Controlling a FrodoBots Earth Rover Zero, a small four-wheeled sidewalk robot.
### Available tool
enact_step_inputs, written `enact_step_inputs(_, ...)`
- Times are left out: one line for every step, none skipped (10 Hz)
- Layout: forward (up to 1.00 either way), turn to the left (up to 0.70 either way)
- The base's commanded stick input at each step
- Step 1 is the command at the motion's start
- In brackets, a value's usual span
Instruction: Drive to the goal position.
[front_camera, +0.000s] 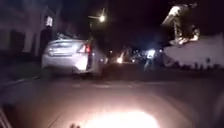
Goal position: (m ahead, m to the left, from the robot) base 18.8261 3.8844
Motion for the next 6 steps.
enact_step_inputs(1.0,0.0)
enact_step_inputs(1.0,-0.14)
enact_step_inputs(1.0,-0.27)
enact_step_inputs(1.0,-0.27)
enact_step_inputs(1.0,-0.27)
enact_step_inputs(1.0,-0.27)
